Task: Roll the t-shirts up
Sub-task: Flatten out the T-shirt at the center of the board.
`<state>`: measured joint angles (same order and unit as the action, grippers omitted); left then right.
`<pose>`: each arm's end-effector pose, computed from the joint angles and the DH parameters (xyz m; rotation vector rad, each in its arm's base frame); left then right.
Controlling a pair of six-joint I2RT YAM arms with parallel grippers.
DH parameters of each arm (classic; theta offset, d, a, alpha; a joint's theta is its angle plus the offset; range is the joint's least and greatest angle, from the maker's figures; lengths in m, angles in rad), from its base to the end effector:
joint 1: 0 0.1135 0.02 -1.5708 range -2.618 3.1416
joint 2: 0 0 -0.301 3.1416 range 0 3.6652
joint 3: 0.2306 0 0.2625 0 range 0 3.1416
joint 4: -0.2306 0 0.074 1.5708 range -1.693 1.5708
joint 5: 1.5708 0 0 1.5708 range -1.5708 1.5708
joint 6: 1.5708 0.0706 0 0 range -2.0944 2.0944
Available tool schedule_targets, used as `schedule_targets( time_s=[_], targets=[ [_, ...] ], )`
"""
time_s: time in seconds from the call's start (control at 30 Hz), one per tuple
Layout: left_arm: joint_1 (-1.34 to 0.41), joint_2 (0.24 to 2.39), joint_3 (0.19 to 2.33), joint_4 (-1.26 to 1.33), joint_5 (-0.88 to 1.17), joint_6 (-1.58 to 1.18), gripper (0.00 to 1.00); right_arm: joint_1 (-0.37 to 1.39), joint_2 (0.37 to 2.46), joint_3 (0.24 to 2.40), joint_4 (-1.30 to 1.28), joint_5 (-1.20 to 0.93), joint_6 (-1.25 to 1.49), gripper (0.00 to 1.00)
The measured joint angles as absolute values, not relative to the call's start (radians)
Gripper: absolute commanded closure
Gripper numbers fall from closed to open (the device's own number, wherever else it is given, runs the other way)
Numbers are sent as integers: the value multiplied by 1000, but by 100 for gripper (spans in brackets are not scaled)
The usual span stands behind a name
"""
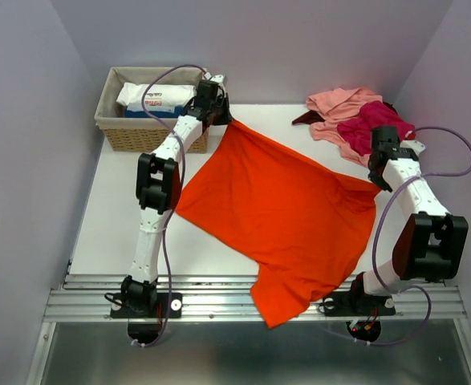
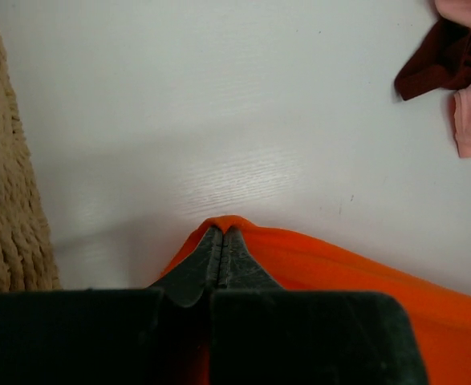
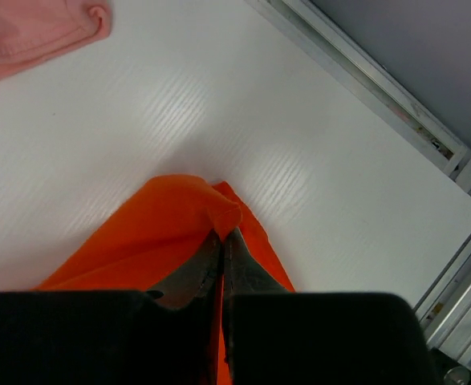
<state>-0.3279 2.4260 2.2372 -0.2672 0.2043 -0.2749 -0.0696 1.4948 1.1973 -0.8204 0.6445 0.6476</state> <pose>0.5993 -0.2190 0.2589 0.1864 2.0583 -0.5836 0.3124 -0.0643 0.2788 1.0420 2.2401 -0.6266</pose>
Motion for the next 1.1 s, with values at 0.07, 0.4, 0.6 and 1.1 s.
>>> schedule_targets(
  time_s=[0.07, 0.4, 0.6, 1.1],
  targets=[
    [-326, 2460, 2281, -266, 215, -276, 100, -105, 1497, 1197, -792, 627, 649, 99],
    [-318, 2595, 2436, -246, 236, -287, 100, -130, 1512, 1198, -686, 549, 650, 99],
    [-305, 2617, 2451, -229, 233, -290, 100, -130, 1525, 1190, -597, 513, 640, 99],
    [-302, 2614, 2440, -205, 238, -289, 100, -130, 1580, 1183, -463, 444, 621, 99]
  ],
)
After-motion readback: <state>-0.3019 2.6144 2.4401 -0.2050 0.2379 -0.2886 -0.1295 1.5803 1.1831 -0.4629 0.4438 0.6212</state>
